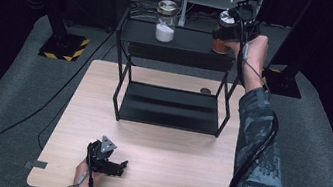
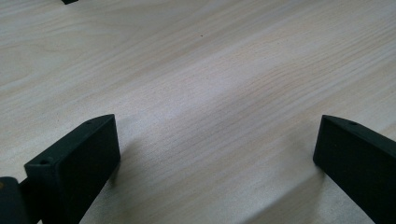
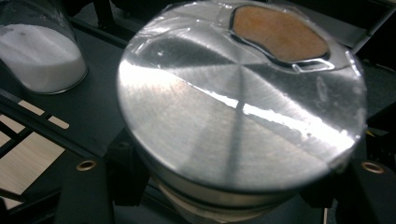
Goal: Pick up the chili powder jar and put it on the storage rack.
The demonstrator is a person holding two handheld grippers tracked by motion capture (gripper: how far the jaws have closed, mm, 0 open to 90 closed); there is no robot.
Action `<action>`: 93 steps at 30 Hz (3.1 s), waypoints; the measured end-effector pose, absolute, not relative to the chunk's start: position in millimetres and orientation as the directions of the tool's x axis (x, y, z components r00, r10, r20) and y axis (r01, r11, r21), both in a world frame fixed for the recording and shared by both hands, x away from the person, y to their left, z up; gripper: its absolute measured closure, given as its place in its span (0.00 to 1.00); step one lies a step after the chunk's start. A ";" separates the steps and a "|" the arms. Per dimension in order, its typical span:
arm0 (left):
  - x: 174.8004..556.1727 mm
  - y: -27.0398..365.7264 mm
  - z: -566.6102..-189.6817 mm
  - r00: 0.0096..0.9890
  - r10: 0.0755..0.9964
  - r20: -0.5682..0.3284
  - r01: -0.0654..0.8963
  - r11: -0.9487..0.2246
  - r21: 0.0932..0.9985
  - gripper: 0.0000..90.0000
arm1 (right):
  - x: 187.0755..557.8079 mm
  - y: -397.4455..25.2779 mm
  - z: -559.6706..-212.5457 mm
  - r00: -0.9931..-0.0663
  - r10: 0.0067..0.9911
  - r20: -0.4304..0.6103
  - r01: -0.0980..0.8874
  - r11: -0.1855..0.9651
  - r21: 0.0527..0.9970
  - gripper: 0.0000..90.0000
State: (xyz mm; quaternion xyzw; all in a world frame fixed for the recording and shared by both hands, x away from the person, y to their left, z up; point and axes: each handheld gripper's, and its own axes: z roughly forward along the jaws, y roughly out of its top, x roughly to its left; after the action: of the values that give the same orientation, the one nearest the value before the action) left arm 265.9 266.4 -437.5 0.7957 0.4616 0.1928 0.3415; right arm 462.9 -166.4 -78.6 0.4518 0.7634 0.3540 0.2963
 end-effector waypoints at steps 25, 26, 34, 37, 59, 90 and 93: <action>266.0 266.6 -437.4 0.501 0.866 -0.008 0.603 -0.342 0.721 0.00 | 492.4 -157.1 -90.1 -0.419 0.907 -0.040 0.526 0.279 0.803 0.34; 266.0 266.6 -437.4 0.500 0.866 -0.008 0.603 -0.342 0.721 0.00 | 492.4 -157.0 -90.9 -0.417 0.908 -0.037 0.525 0.274 0.806 0.34; 265.9 266.6 -437.4 0.500 0.866 -0.008 0.603 -0.341 0.721 0.00 | 491.3 -153.8 -97.6 -0.411 0.911 -0.025 0.511 0.253 0.822 0.34; 266.0 266.5 -437.4 0.500 0.866 -0.008 0.603 -0.342 0.721 0.00 | 490.5 -155.0 -99.8 -0.411 0.911 -0.023 0.504 0.249 0.827 0.34; 265.9 266.4 -437.3 0.500 0.866 -0.008 0.603 -0.341 0.721 0.00 | 487.1 -161.3 -97.9 -0.434 0.901 -0.028 0.534 0.282 0.797 0.08; 266.8 263.9 -437.5 0.493 0.870 -0.007 0.605 -0.337 0.722 0.00 | 314.4 -242.6 -301.7 -0.598 0.802 0.002 0.472 0.351 0.809 0.00; 266.8 263.6 -437.5 0.493 0.870 -0.007 0.605 -0.337 0.722 0.00 | 300.5 -244.4 -334.8 -0.585 0.811 0.008 0.492 0.347 0.799 0.00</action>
State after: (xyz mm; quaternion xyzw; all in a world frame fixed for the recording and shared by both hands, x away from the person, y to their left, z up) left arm 266.8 263.6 -437.5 0.7940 0.4644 0.1949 0.3405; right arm 300.5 -244.4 -334.8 0.4091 0.7959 0.3988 0.2002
